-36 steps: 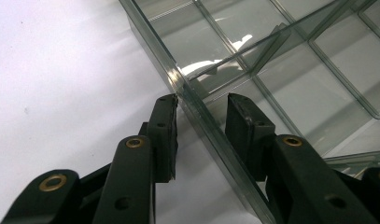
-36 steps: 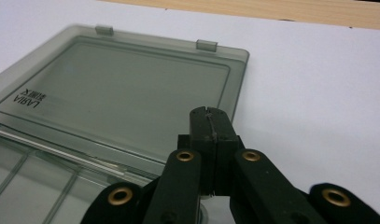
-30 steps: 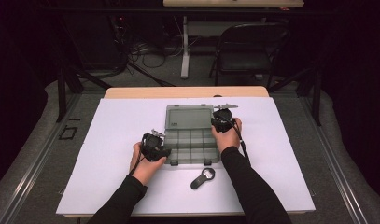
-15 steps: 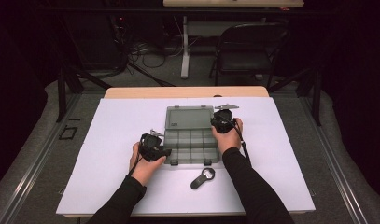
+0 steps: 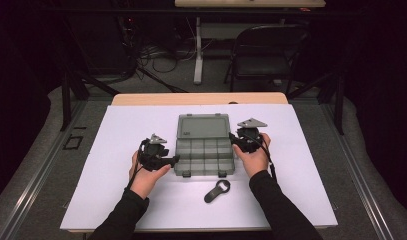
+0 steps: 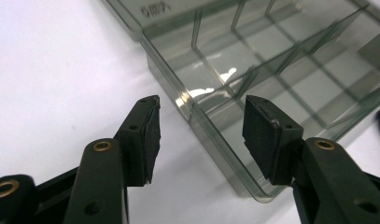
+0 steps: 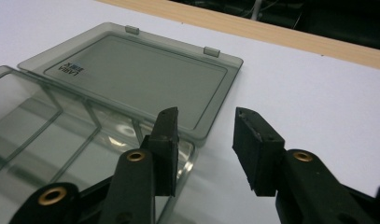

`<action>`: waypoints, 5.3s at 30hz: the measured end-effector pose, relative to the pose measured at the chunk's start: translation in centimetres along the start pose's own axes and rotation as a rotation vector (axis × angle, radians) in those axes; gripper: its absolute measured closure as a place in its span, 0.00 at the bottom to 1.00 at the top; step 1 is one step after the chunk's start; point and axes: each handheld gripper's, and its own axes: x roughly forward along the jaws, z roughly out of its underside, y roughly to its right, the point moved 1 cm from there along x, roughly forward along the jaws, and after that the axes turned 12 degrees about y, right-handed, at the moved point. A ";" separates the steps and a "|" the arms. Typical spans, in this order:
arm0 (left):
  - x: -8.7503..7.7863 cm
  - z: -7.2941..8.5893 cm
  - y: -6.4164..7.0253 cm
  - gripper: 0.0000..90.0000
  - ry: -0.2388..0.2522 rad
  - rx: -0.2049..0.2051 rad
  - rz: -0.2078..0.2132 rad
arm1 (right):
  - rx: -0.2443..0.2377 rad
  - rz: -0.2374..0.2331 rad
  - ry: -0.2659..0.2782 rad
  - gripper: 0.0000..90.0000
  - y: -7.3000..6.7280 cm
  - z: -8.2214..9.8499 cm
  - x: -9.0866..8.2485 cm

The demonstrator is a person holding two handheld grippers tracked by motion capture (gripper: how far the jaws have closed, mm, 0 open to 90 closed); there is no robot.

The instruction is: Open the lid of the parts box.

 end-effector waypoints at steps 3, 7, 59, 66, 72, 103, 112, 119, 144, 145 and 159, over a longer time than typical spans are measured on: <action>-0.6 -0.2 0.1 0.54 0.024 -0.003 0.018 | -0.028 -0.023 0.024 0.67 0.0 0.2 -1.6; -1.1 -0.4 0.2 0.56 0.039 0.029 0.037 | -0.122 -0.018 0.071 0.63 -0.8 0.1 -3.5; -1.1 -1.5 5.1 0.41 0.006 0.110 0.158 | -0.054 -0.121 0.129 0.44 -0.8 -0.8 -8.7; -0.4 -1.1 6.6 0.41 -0.017 0.145 0.180 | -0.048 -0.121 0.144 0.44 -0.6 -1.0 -9.1; 0.5 -0.4 7.9 0.41 -0.055 0.171 0.210 | -0.045 -0.111 0.156 0.45 -0.4 -1.1 -9.3; 3.7 1.8 13.1 0.44 -0.183 0.285 0.224 | -0.041 -0.101 0.159 0.45 0.1 -1.1 -9.3; 4.1 2.0 13.9 0.45 -0.225 0.300 0.237 | -0.031 -0.102 0.160 0.45 0.1 -1.2 -9.4; 4.3 2.3 14.9 0.45 -0.246 0.332 0.247 | -0.028 -0.103 0.162 0.45 0.3 -1.1 -9.4; 4.7 2.2 15.2 0.67 -0.337 0.337 0.241 | -0.011 -0.099 0.155 0.45 0.7 -0.9 -9.2; 4.7 2.2 15.2 0.68 -0.336 0.331 0.240 | -0.011 -0.098 0.155 0.45 0.7 -0.9 -9.2; 4.7 2.1 14.8 0.72 -0.329 0.336 0.259 | -0.009 -0.094 0.153 0.45 0.9 -0.8 -9.1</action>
